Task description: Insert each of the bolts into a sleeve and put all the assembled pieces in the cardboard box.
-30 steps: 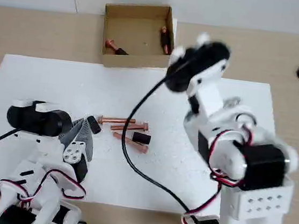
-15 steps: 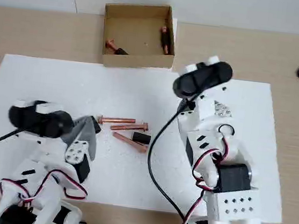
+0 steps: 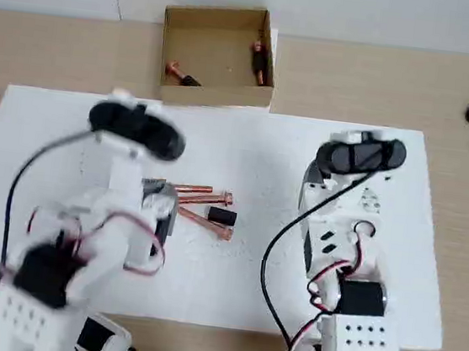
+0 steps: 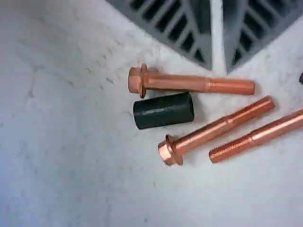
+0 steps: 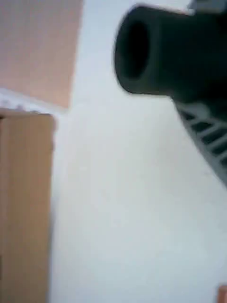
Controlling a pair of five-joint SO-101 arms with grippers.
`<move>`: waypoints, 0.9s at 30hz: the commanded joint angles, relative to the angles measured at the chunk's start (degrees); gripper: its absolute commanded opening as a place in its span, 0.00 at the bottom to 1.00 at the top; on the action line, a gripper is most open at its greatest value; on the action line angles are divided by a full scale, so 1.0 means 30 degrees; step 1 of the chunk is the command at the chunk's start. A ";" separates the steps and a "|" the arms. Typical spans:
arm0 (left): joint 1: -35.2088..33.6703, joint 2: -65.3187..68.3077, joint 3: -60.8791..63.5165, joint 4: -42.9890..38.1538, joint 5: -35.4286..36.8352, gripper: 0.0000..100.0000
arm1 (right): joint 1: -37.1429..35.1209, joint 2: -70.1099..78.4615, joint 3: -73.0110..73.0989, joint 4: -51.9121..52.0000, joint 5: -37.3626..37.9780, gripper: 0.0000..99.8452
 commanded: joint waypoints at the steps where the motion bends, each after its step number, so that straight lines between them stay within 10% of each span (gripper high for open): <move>1: 0.0059 0.4982 -0.6344 0.3165 -0.0117 0.01 | 0.0161 -0.1333 0.1114 -0.0982 -0.0176 0.00; 15: -0.3546 1.5121 -1.1443 0.4190 0.0176 0.01 | 0.0132 -0.2886 0.2520 -0.0806 -0.0088 0.00; 21: -0.6535 2.0689 -1.1648 0.3048 0.9612 0.01 | 0.0132 -0.2974 0.2725 -0.0806 -0.0088 0.00; 27: -0.3077 2.1744 -1.5692 0.4689 1.0432 0.01 | 0.0132 -0.2916 0.2784 -0.0806 -0.0088 0.00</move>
